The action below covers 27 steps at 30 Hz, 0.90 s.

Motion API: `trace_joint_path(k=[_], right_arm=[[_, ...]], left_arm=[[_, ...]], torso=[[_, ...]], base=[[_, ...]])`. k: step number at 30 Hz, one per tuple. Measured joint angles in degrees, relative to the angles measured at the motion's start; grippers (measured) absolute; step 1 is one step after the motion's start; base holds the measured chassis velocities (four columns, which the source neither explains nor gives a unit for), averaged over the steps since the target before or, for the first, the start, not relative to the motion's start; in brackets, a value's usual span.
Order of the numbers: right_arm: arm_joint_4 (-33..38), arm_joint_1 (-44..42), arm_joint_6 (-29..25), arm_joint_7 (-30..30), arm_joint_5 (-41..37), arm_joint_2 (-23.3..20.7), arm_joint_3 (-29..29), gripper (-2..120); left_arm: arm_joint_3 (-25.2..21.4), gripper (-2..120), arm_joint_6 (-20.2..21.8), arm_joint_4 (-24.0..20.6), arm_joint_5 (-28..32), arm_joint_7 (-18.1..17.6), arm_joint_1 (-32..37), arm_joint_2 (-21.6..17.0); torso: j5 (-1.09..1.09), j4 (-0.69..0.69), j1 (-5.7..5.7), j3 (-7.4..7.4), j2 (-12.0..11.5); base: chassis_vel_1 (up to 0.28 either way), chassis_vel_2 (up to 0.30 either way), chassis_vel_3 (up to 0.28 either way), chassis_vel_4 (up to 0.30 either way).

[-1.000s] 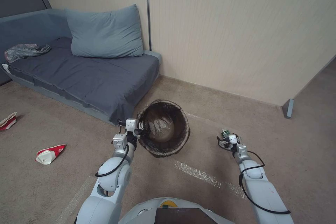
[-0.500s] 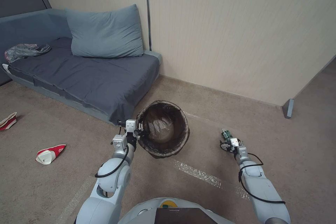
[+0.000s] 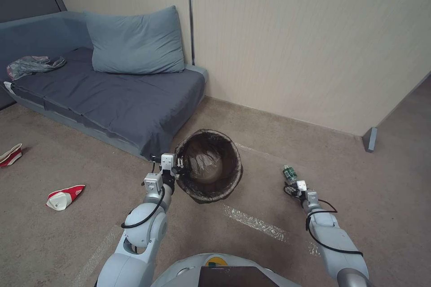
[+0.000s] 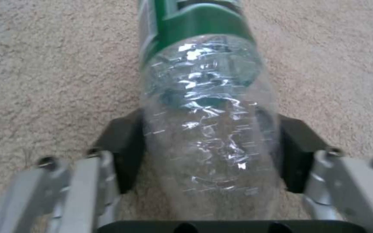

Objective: Pick up the trash bin, then pick up the garbage from the floor and place it into the trash bin.

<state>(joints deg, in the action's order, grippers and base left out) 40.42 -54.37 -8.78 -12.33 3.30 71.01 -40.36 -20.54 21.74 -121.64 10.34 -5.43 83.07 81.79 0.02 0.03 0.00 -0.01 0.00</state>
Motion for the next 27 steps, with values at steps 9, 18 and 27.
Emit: trace_joint_path(k=[9,18,27], right_arm=[[1.16,-0.78,-0.15,0.21,-0.13,0.24,-0.14,40],[2.03,-1.31,-0.2,0.53,-0.17,0.4,-0.17,28],[3.55,-2.18,-1.08,1.96,-0.62,0.72,-0.21,28]], left_arm=[[0.25,2,0.0,0.25,-0.03,0.02,-0.07,0.07],[0.27,2,0.0,0.29,-0.06,0.03,-0.09,0.02],[0.2,2,0.0,0.33,-0.08,0.06,-0.04,-0.02]], torso=[[0.0,-0.01,0.0,0.01,0.0],[-0.03,-0.05,0.0,0.01,0.0],[-0.01,-0.04,0.0,0.01,-0.01]], base=[[0.0,0.0,0.0,0.0],[0.0,0.0,0.0,0.0],[0.0,0.0,0.0,0.0]])
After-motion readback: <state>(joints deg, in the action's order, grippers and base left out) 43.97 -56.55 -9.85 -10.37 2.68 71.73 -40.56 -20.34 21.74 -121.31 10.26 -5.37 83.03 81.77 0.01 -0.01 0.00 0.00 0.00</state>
